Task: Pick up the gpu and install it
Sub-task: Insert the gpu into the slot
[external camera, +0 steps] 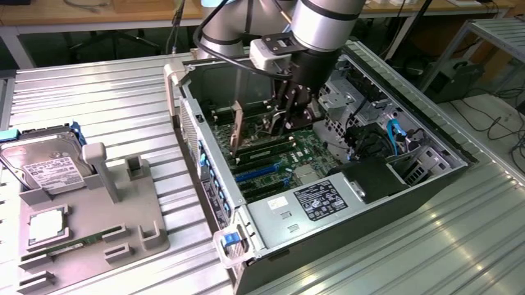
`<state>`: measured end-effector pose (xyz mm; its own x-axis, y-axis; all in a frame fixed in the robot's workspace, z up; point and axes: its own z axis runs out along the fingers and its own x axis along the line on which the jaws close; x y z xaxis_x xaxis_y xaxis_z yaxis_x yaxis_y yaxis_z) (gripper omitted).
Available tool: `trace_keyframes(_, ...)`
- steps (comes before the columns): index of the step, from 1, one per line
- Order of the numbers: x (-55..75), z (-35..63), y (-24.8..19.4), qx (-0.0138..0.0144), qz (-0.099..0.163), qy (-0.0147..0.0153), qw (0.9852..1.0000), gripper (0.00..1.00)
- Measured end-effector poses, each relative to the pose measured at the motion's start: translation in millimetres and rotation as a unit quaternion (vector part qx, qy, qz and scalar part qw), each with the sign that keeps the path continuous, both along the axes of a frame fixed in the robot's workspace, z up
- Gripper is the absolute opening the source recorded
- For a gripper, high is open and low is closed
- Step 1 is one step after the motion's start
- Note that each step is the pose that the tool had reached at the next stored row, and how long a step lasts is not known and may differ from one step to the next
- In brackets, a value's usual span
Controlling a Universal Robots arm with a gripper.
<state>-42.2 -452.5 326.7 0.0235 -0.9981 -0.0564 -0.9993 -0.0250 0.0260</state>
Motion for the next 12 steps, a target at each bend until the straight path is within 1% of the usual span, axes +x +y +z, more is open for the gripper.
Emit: trace_keyframes(12, -3.3, -6.1, -0.6, 0.0001, -0.001, 0.0, 1.0, 0.28)
